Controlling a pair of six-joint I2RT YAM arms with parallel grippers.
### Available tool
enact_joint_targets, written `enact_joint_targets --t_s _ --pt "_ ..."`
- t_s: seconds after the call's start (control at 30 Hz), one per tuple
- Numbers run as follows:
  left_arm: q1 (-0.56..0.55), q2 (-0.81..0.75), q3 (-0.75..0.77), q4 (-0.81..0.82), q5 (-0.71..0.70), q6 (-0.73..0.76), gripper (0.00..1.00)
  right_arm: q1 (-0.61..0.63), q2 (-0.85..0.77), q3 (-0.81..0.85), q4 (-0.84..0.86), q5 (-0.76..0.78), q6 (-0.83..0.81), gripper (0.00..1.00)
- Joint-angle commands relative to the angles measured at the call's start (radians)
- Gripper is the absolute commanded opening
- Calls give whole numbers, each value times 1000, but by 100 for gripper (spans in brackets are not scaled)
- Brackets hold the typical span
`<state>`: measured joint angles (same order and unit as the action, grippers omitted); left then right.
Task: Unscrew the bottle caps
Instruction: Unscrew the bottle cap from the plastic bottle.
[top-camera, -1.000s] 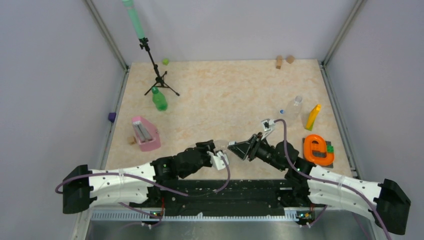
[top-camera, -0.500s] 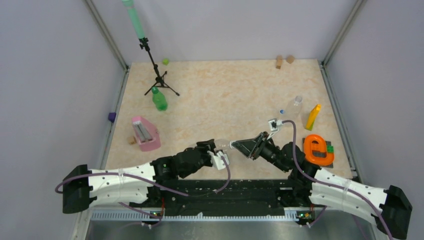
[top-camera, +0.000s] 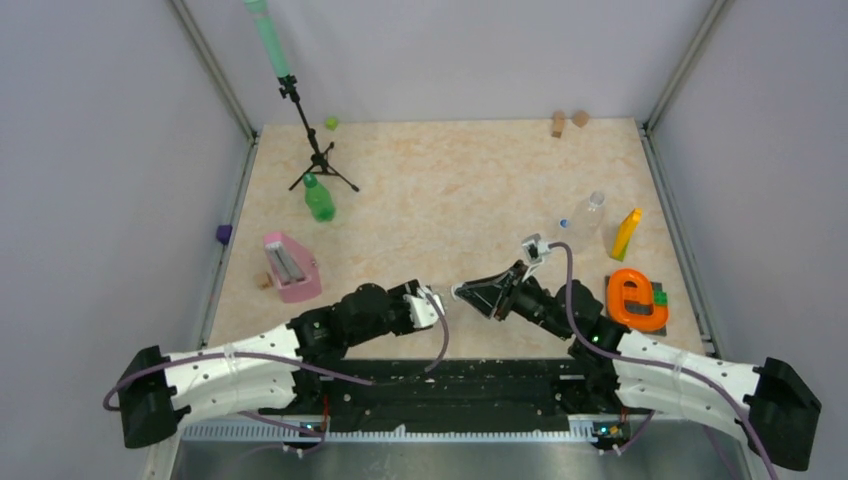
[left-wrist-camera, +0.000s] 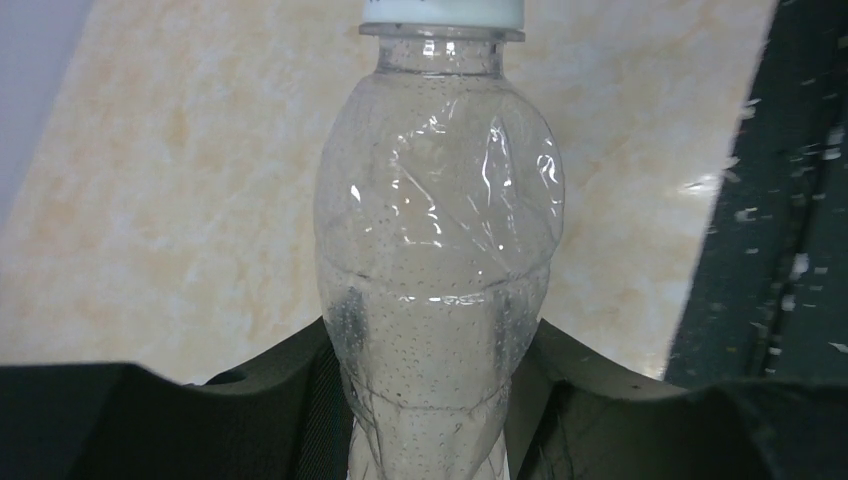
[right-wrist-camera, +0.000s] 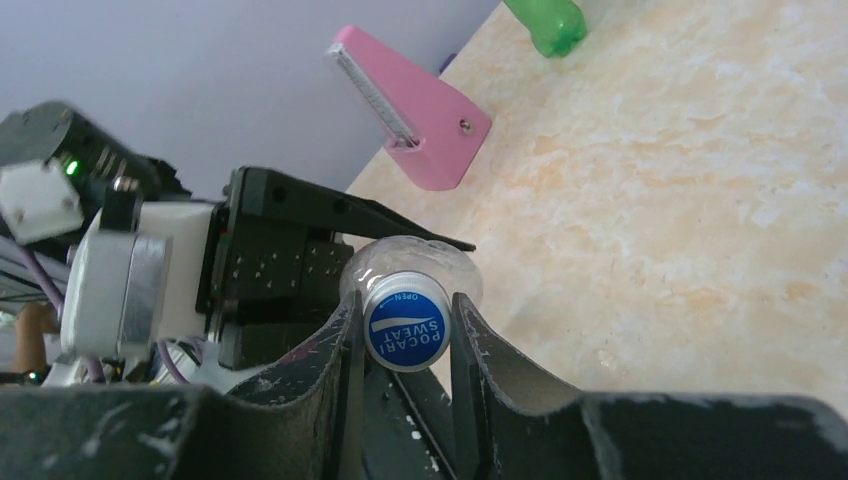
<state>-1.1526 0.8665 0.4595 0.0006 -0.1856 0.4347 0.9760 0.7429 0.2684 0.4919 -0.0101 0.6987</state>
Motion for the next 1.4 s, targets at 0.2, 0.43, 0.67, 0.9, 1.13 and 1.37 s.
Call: enact_joint_targets --t_s 0.2,0.43,0.67,0.9,1.13,1.37 --pt "397 -108 25 111 786 -286 0 3 102 -69 221 -250 -168 0" --pt "436 37 138 -31 1002 -281 0 3 138 -73 220 -290 -216 1" --pt "438 -8 66 50 561 -294 0 3 9 -22 -1 -60 -77 65" --pt "426 -47 1 106 455 -259 0 2 -161 -52 -1 40 56 68" --pt "155 -63 -23 161 30 -32 0 2 -253 -47 -107 181 153 68" --pt "31 -5 -13 198 -70 65 0 2 -204 -34 -82 157 146 67"
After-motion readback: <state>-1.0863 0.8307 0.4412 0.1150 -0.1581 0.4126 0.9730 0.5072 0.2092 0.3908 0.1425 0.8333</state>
